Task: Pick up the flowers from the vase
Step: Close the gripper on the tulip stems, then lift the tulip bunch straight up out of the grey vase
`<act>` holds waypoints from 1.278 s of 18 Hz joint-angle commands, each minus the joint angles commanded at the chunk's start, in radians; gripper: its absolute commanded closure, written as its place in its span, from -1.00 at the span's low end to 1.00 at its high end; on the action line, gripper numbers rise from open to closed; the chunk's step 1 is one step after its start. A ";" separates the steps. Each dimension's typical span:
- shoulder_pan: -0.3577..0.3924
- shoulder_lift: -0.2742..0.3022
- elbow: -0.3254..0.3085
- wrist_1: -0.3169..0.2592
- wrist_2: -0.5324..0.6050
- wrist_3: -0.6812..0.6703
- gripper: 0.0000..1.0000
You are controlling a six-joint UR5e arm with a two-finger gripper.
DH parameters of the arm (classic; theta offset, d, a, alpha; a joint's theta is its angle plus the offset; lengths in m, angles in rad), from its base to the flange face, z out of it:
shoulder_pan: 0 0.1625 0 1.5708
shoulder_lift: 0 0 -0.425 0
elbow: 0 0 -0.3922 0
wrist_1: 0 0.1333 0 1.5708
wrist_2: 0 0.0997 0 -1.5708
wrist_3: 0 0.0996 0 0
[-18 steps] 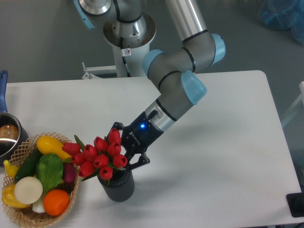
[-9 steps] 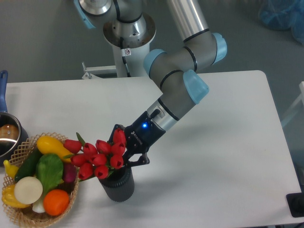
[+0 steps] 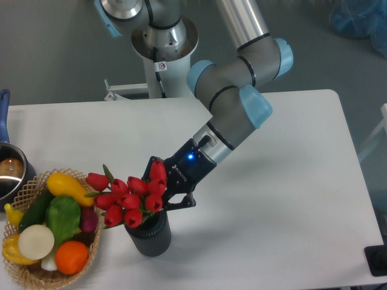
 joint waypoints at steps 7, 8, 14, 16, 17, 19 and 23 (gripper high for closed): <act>0.017 0.038 0.014 0.000 -0.074 -0.051 0.68; 0.018 0.044 0.014 0.000 -0.083 -0.052 0.68; 0.017 0.061 0.038 0.000 -0.129 -0.089 0.63; 0.015 0.078 0.058 0.000 -0.129 -0.139 0.63; 0.014 0.083 0.069 0.000 -0.129 -0.161 0.63; 0.012 0.097 0.083 0.000 -0.129 -0.205 0.63; 0.021 0.118 0.090 0.000 -0.129 -0.239 0.62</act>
